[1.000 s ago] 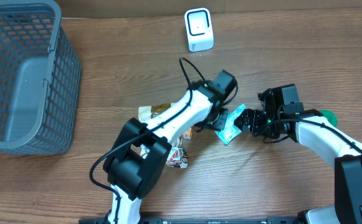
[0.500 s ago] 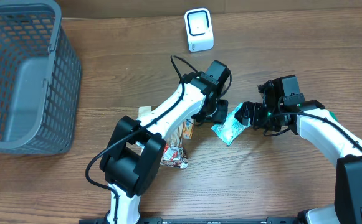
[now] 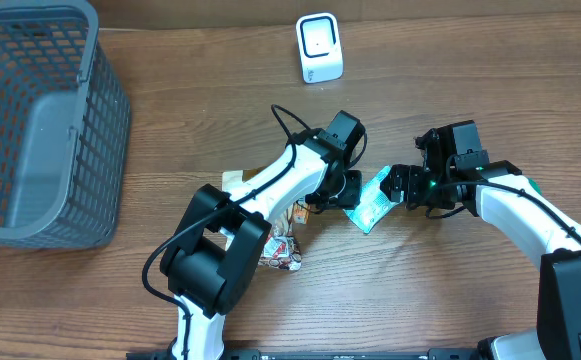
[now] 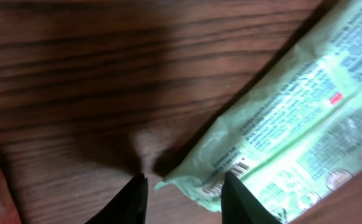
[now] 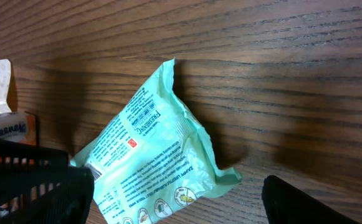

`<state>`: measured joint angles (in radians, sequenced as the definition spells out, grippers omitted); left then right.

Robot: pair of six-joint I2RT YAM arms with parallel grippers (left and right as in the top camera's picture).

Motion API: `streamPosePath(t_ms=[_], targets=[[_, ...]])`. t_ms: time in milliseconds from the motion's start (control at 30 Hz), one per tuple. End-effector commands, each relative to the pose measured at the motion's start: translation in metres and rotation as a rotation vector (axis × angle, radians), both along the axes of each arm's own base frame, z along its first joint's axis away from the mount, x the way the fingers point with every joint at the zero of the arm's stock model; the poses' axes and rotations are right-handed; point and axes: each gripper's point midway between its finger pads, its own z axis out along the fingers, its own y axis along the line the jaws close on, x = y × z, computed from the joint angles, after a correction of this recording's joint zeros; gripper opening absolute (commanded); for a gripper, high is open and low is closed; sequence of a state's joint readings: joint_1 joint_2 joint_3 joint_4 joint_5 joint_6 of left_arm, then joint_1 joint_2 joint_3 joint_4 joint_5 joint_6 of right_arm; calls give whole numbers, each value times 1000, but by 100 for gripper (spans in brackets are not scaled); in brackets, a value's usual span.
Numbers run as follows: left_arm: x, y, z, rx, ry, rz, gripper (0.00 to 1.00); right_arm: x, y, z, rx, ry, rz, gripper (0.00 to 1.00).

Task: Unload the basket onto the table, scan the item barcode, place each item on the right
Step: 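Open the left gripper and withdraw it left toward the basket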

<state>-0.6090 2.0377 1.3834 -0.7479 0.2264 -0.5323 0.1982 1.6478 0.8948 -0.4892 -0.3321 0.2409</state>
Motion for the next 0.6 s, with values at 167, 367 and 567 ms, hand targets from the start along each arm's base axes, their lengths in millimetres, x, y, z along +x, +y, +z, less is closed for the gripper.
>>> streamPosePath(t_ms=[167, 367, 567], targets=[[-3, 2, -10, 29, -10, 23, 29, 6, 1, 3, -14, -31, 28, 89], [-1, 5, -11, 44, -21, 26, 29, 4, 1, 2, -2, -24, 30, 89], [-1, 5, -11, 44, -21, 26, 30, 2, -7, -14, 3, 22, 7, 89]])
